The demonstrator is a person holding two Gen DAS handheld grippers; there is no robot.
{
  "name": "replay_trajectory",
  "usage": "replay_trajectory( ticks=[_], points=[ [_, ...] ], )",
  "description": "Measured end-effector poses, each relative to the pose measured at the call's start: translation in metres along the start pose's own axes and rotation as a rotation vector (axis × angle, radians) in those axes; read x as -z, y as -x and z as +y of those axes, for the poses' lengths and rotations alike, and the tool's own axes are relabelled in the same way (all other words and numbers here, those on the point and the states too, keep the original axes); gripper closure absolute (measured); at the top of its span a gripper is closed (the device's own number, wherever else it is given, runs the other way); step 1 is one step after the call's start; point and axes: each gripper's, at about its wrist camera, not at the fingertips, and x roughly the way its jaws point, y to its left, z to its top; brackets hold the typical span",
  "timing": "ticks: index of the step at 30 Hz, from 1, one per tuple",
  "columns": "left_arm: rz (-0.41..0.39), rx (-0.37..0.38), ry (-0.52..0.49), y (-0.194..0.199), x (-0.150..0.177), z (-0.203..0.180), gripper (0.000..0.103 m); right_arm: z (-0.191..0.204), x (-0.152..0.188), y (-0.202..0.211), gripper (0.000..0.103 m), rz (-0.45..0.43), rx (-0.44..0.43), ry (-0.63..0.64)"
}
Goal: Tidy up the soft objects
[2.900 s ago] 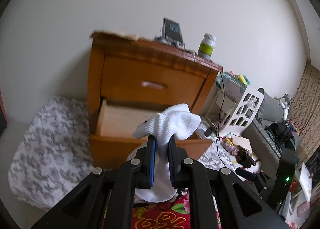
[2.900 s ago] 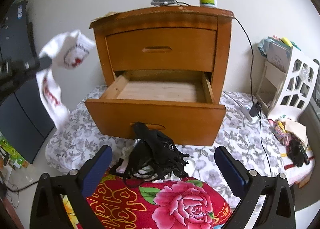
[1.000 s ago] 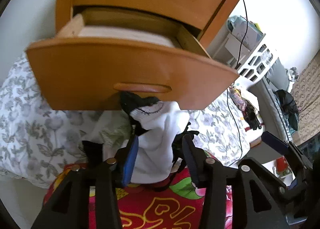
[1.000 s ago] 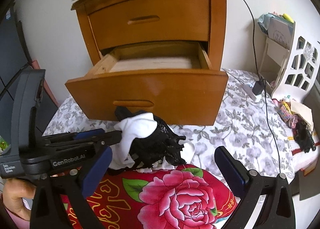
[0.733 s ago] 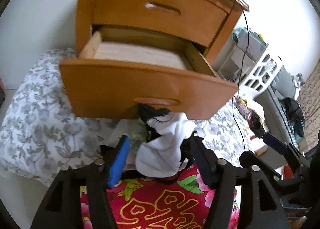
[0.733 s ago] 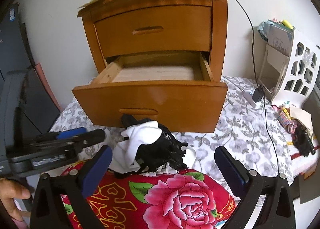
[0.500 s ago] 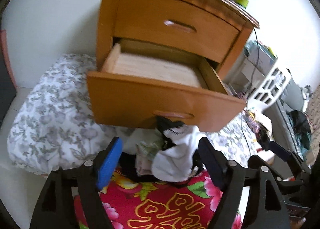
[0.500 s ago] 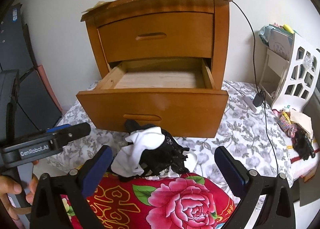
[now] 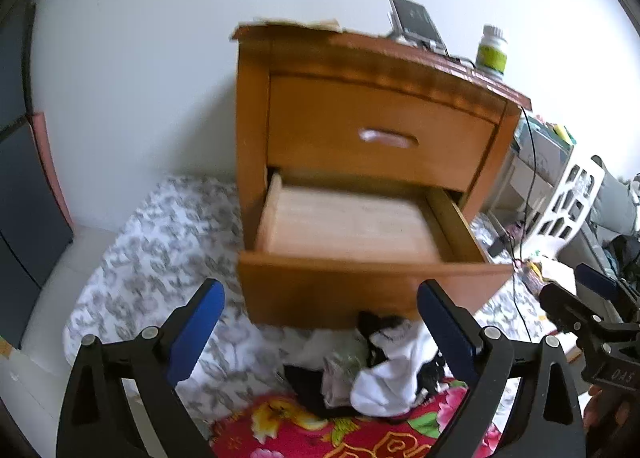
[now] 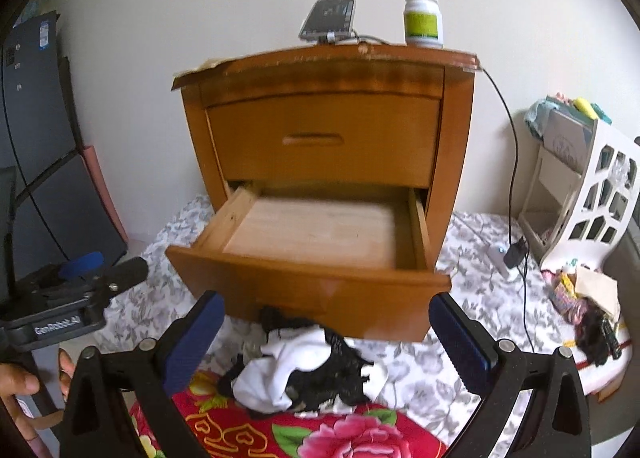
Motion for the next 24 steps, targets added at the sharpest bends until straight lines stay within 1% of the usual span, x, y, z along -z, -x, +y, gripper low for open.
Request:
replay_trajectory(
  ticks=[2, 5, 9, 12, 16, 20, 24],
  points=[
    [-0.020, -0.020, -0.006, 0.004, -0.009, 0.001, 0.006, -0.003, -0.006, -0.001, 0.000, -0.004, 0.008, 0.001],
    [-0.049, -0.030, 0.005, 0.011, -0.022, 0.005, 0.006, -0.007, -0.013, -0.005, 0.000, 0.000, 0.024, 0.003],
    [-0.063, -0.072, 0.033, 0.014, -0.030, 0.007, 0.006, -0.014, -0.019, -0.011, 0.000, 0.005, 0.033, -0.016],
    [-0.061, -0.086, 0.032, 0.012, -0.029, 0.005, 0.006, -0.020, -0.023, -0.011, 0.000, 0.002, 0.035, -0.028],
    [-0.058, -0.127, 0.032, 0.009, -0.021, 0.002, 0.006, -0.023, -0.026, -0.009, 0.000, -0.006, 0.034, -0.039],
    [-0.037, -0.111, 0.052, 0.004, -0.014, 0.003, 0.006, -0.022, -0.024, -0.009, 0.000, -0.001, 0.033, -0.037],
    [-0.041, -0.129, 0.046, 0.004, -0.009, 0.000, 0.006, -0.023, -0.022, -0.011, 0.000, 0.003, 0.039, -0.044]
  ],
)
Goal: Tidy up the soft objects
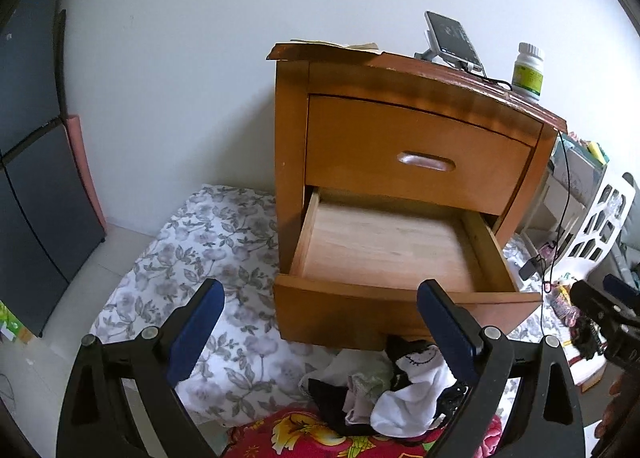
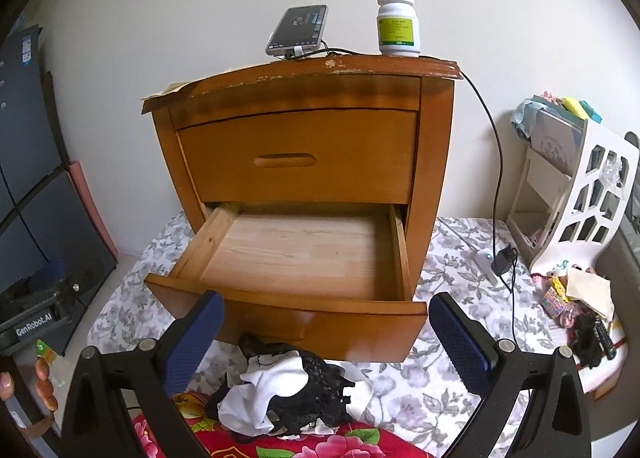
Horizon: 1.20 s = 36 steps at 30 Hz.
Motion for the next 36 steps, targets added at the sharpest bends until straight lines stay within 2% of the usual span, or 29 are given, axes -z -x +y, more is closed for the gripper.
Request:
replay_trajectory(
  ticks=[4, 8, 13, 18, 24, 36],
  points=[
    [0.006, 0.020, 0.007, -0.002, 0.006, 0.000, 0.006, 0.001, 0.001, 0.000, 0.000, 0.001, 0.003, 0.002],
    [0.023, -0.030, -0.025, -0.008, 0.012, -0.006, 0.006, 0.003, 0.006, -0.005, 0.000, 0.017, 0.000, 0.007],
    [0.032, -0.004, -0.021, -0.009, 0.016, -0.007, 0.006, 0.005, 0.011, -0.010, 0.000, 0.032, -0.003, 0.008],
    [0.040, -0.035, -0.052, -0.009, 0.020, -0.012, 0.006, 0.006, 0.017, -0.015, 0.000, 0.049, -0.005, 0.011],
    [0.056, -0.006, -0.058, -0.010, 0.024, -0.013, 0.006, 0.007, 0.023, -0.019, 0.000, 0.067, -0.006, 0.013],
    [0.084, -0.004, -0.062, -0.017, 0.030, -0.013, 0.006, 0.005, 0.030, -0.027, 0.000, 0.088, -0.003, 0.011]
  ],
)
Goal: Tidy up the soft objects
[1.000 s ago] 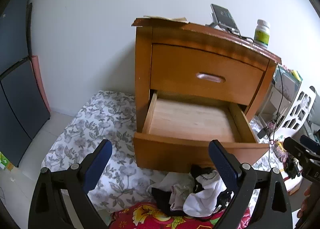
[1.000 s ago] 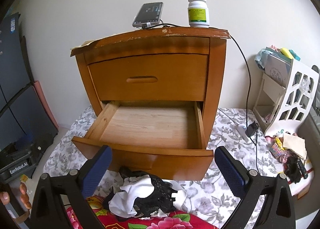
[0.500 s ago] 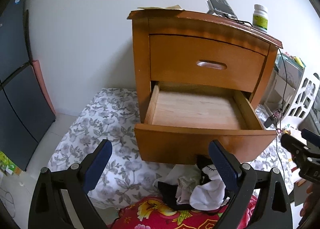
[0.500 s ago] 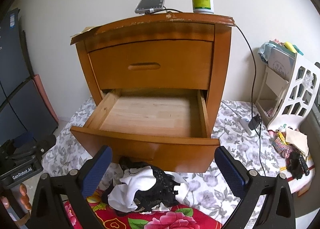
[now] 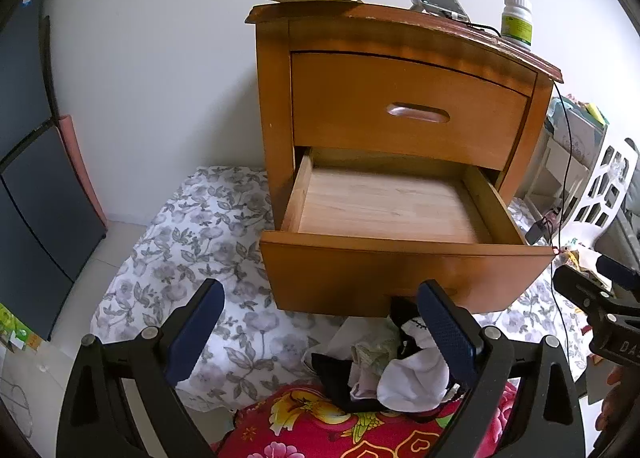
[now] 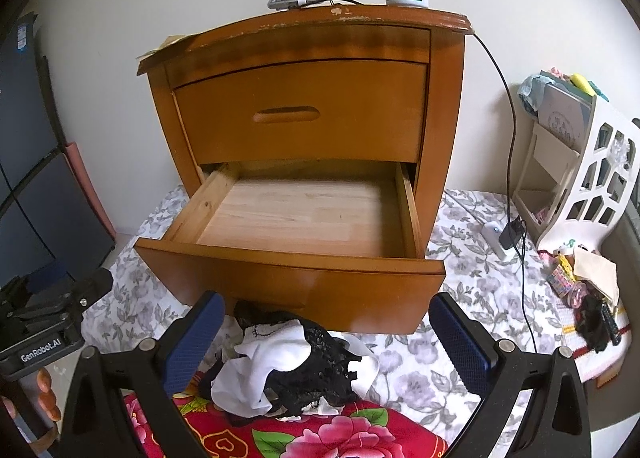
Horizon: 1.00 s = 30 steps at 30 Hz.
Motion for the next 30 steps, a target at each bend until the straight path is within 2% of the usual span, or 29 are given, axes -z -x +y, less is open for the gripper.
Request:
replay_trajectory(
  ticks=[12, 30],
  points=[
    [-0.003, -0.026, -0.003, 0.0019, 0.0006, -0.0004, 0.006, 0.0007, 0.0001, -0.0005, 0.000, 0.002, 0.000, 0.001],
    [-0.010, -0.010, -0.031, 0.0062, 0.0010, -0.0014, 0.006, 0.0033, 0.0019, -0.0020, 0.000, 0.007, -0.003, 0.007]
  ],
)
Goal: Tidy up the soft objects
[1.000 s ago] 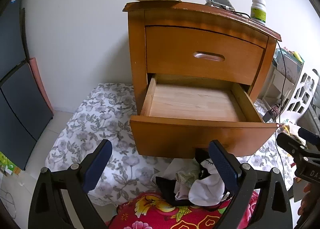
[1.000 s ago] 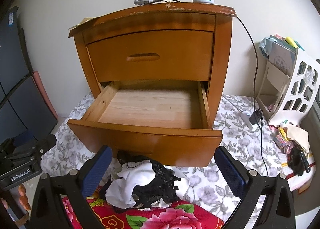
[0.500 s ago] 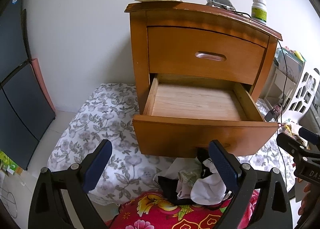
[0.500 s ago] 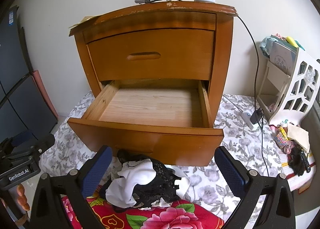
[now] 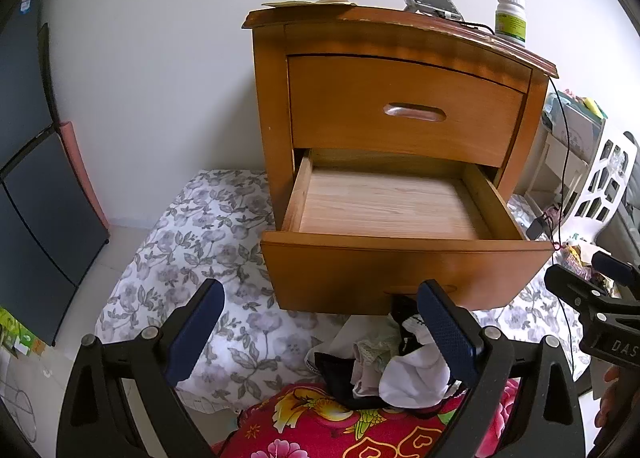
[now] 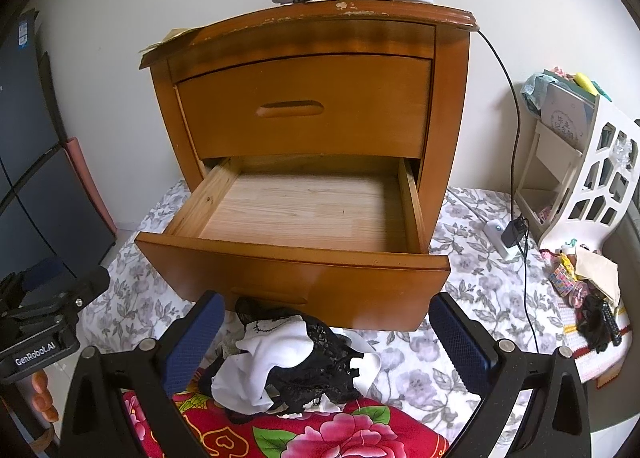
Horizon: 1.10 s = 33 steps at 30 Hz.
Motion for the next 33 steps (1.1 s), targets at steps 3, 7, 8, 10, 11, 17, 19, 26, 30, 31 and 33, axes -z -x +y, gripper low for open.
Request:
replay_trajectory(
  ticks=[3, 7, 8, 10, 11, 17, 19, 26, 30, 31, 33],
  points=[
    [0.002, 0.001, 0.001, 0.0003, 0.0000, -0.0002, 0.006, 0.0001, 0.0011, -0.0001, 0.000, 0.000, -0.002, 0.001],
    [0.004, 0.006, 0.005, 0.0004, -0.0004, -0.0001, 0.006, 0.0003, 0.0010, -0.0002, 0.000, -0.001, 0.000, 0.001],
    [0.005, 0.007, 0.004, 0.0001, -0.0003, 0.0000, 0.006, 0.0004, 0.0011, -0.0003, 0.000, -0.001, 0.000, 0.001],
    [0.007, 0.007, -0.001, -0.0003, -0.0003, -0.0008, 0.006, 0.0004, 0.0010, -0.0005, 0.000, 0.000, -0.001, 0.000],
    [0.007, 0.008, -0.002, -0.0004, -0.0005, -0.0007, 0.006, 0.0006, 0.0011, -0.0005, 0.000, 0.000, 0.000, 0.000],
    [0.005, 0.013, -0.007, 0.0004, -0.0002, -0.0012, 0.006, 0.0013, 0.0018, -0.0007, 0.000, 0.002, -0.002, 0.001],
    [0.006, 0.011, -0.007, 0.0004, -0.0001, -0.0012, 0.006, 0.0008, 0.0012, -0.0006, 0.000, 0.001, -0.001, 0.001],
    [0.002, -0.014, -0.002, 0.0017, 0.0000, -0.0001, 0.006, 0.0015, 0.0025, -0.0005, 0.000, 0.001, 0.000, -0.001],
    [-0.006, -0.032, -0.001, 0.0035, 0.0003, 0.0005, 0.006, 0.0018, 0.0033, -0.0001, 0.000, 0.001, 0.000, 0.000],
    [-0.006, -0.033, -0.002, 0.0036, 0.0003, 0.0006, 0.006, 0.0015, 0.0036, -0.0004, 0.000, 0.001, -0.001, 0.000],
    [-0.008, -0.038, -0.002, 0.0041, -0.0002, 0.0008, 0.006, 0.0018, 0.0039, -0.0005, 0.000, 0.002, 0.000, 0.001]
  ],
)
